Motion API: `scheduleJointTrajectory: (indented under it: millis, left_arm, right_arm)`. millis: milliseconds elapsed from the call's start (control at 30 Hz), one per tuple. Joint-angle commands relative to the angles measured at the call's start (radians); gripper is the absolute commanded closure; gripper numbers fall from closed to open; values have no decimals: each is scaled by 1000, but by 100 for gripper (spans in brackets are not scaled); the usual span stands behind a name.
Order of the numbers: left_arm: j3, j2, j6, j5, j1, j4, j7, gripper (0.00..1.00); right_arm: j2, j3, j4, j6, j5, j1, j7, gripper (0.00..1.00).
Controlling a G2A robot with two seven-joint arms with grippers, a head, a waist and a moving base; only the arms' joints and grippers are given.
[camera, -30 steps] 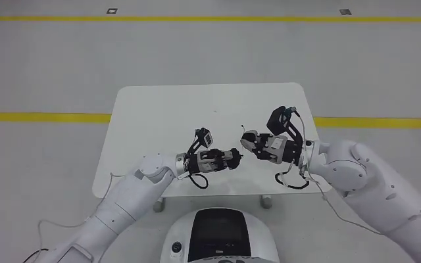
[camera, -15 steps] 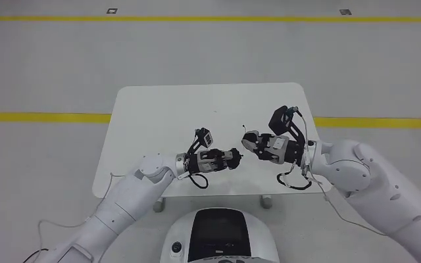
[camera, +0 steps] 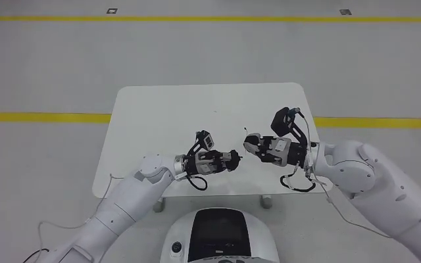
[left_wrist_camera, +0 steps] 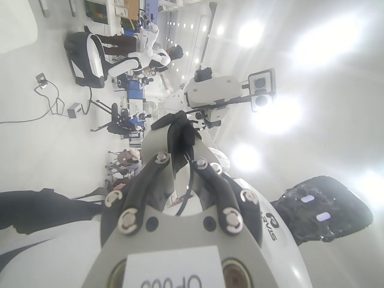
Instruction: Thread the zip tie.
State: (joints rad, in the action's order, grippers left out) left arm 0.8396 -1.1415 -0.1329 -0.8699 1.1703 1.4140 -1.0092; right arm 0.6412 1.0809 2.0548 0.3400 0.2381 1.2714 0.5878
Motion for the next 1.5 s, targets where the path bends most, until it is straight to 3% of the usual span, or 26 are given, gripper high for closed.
scheduleJointTrajectory:
  millis: [0,1467]
  left_arm:
    - [-2,-1,0,-4,-1,-3,-6,100]
    - [-2,-2,0,-5,-2,-3,-7,100]
  right_arm:
    - [-2,-5,3,0,-2,-3,-2,100]
    - [-29,-120,-24,0,-7,-81,-40,100]
